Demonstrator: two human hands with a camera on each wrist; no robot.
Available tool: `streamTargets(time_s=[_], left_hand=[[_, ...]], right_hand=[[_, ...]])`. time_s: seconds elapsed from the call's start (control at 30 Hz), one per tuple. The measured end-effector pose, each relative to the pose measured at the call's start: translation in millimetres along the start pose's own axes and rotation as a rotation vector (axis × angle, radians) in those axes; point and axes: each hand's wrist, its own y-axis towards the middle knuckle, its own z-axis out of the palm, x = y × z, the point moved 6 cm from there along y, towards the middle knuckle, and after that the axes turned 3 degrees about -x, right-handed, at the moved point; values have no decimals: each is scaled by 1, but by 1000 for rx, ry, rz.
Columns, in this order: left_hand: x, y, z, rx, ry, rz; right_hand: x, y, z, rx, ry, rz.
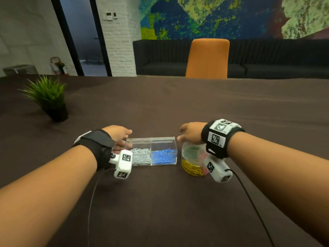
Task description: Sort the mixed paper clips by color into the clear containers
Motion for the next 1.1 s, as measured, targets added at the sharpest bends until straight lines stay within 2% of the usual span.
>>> streamTargets(time_s=[0.1, 0.23, 0.3, 0.4, 0.53, 0.6, 0.67, 0.7, 0.77, 0.83, 0.9, 0.97, 1.0, 1.1], left_hand=[[1, -2, 5, 91, -182, -46], [-2, 2, 8, 116, -326, 13], [-4, 1, 12, 177, -374, 28], [-12, 0, 6, 188, -387, 170], [-15, -16, -2, 264, -437, 296], [-15, -26, -9, 345, -419, 361], [-16, -34, -15, 452, -376, 415], [-17, -36, -18, 458, -323, 433], [-19, -36, -20, 367, -128, 481], [-23, -41, -16, 254, 152, 587], [-25, -49, 1, 247, 510, 729], [-20, -53, 20, 180, 894, 816], [-20, -54, 26, 116, 1006, 836], [-24, -58, 30, 12, 1036, 824]], right_hand=[[6, 14, 1, -5, -17, 12], [2, 23, 7, 4, 122, 10], [-2, 25, 9, 21, 283, -11], [-6, 24, 8, -9, 479, -51], [-11, 18, 3, -97, 976, -55], [-7, 8, -1, -89, 1038, -50], [4, -2, -6, -89, 961, -113], [10, -8, -9, -114, 854, -157], [20, -15, -11, -178, 504, -184], [25, -24, -8, -206, 150, -171], [22, -34, -2, -161, -94, -110], [10, -45, 3, -101, -205, -15], [5, -52, 5, -87, -223, 20], [-2, -68, 9, -76, -259, 40]])
